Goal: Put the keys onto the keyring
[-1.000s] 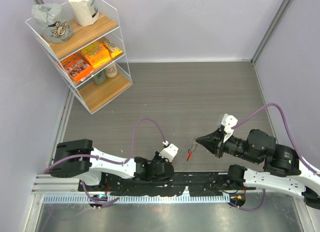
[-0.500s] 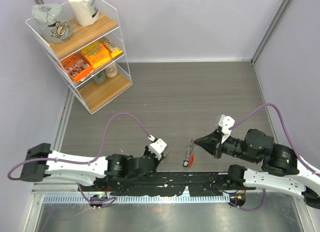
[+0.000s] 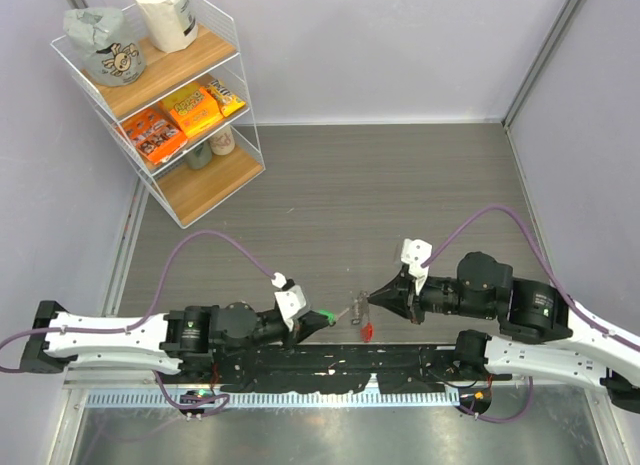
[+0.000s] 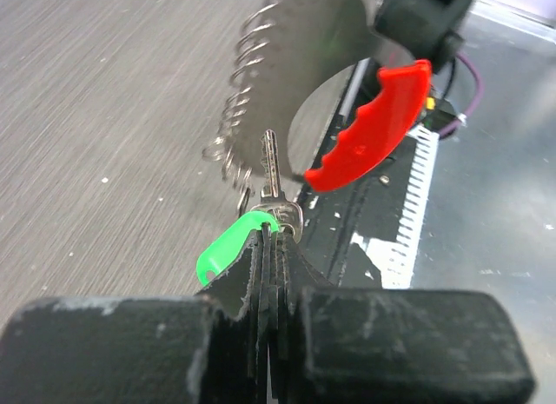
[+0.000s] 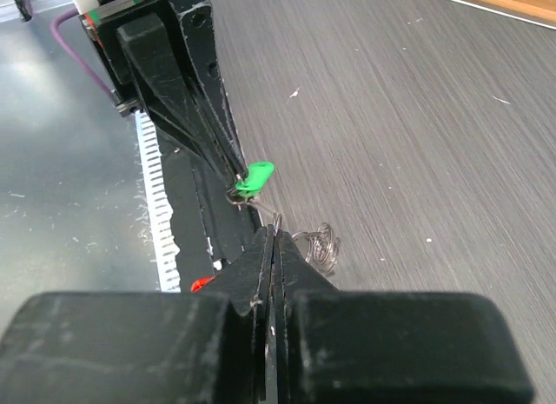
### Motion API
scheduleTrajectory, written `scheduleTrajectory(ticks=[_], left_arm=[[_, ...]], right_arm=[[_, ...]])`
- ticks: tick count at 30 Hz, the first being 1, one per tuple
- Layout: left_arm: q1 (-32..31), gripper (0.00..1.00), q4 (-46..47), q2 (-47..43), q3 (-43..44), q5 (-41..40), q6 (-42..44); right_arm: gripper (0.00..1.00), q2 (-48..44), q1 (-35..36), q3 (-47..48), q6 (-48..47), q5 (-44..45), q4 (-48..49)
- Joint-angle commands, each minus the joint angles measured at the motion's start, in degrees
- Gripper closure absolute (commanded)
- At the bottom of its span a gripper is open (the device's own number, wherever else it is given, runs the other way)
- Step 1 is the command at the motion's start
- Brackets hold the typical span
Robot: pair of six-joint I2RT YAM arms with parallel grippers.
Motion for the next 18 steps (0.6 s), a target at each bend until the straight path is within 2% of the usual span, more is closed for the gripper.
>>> scheduleTrajectory(ticks=[1, 3, 5, 6, 8, 9, 11, 12, 13, 14, 15, 16, 17, 18], left_arm=[[-0.12, 1.0, -3.87, -1.47, 3.45, 9.23, 6.58], [0.05, 1.0, -8.43, -0.95, 5.03, 0.05, 5.02], [0.05, 1.0, -12.84, -0.85, 7.14, -2.12, 4.66], [0.05, 1.0, -12.51, -2.08, 7.06, -2.37, 3.7], [0.58, 1.0, -8.57, -6.11, 2.87, -11.83, 0.1], [1.1, 1.0, -7.33, -6.57, 1.97, -12.56, -1.39], [-0.46, 1.0, -7.31, -0.89, 5.02, -6.53, -0.88], [-4.04, 1.0, -10.28, 3.23, 7.22, -11.38, 0.42], [-6.08, 1.0, -14.05, 5.45, 7.93, -20.65, -0.17], [-4.45, 1.0, -14.52, 5.12, 6.55, -23.27, -1.05], [1.57, 1.0, -11.57, 2.25, 3.05, -17.38, -1.75], [9.12, 1.0, -5.45, -2.22, -0.2, -5.31, -3.59], [10.06, 1.0, 0.53, -5.31, -2.93, 1.25, -4.91], [7.37, 1.0, 0.16, -5.43, -1.83, 1.49, -4.75]], right_arm=[[0.94, 1.53, 0.22, 2.17, -1.58, -3.97, 4.36], [0.94, 2.06, 0.22, 2.7, -1.58, -4.06, 4.36], [0.94, 2.24, 0.22, 2.97, -1.5, -3.62, 4.45], [0.94, 2.06, 0.31, 3.05, -1.58, -3.36, 4.36], [0.94, 1.98, 0.31, 2.88, -1.5, -2.39, 4.36], [0.94, 1.8, 0.22, 2.79, -1.5, -2.47, 4.27], [0.94, 1.71, 0.22, 2.62, -1.5, -2.74, 4.79], [0.94, 1.8, 0.22, 2.61, -1.58, -2.65, 4.71], [0.94, 1.8, 0.22, 2.7, -1.58, -2.04, 4.54], [0.94, 1.8, 0.22, 2.7, -1.41, -1.69, 4.19], [0.94, 1.36, 0.22, 2.35, -1.32, -1.42, 4.44], [0.94, 1.18, 0.22, 2.0, -1.23, -1.25, 4.79], [0.94, 1.01, 0.22, 1.56, -1.14, -1.16, 5.41], [0.94, 1.18, 0.22, 1.56, -0.97, -1.16, 5.15]])
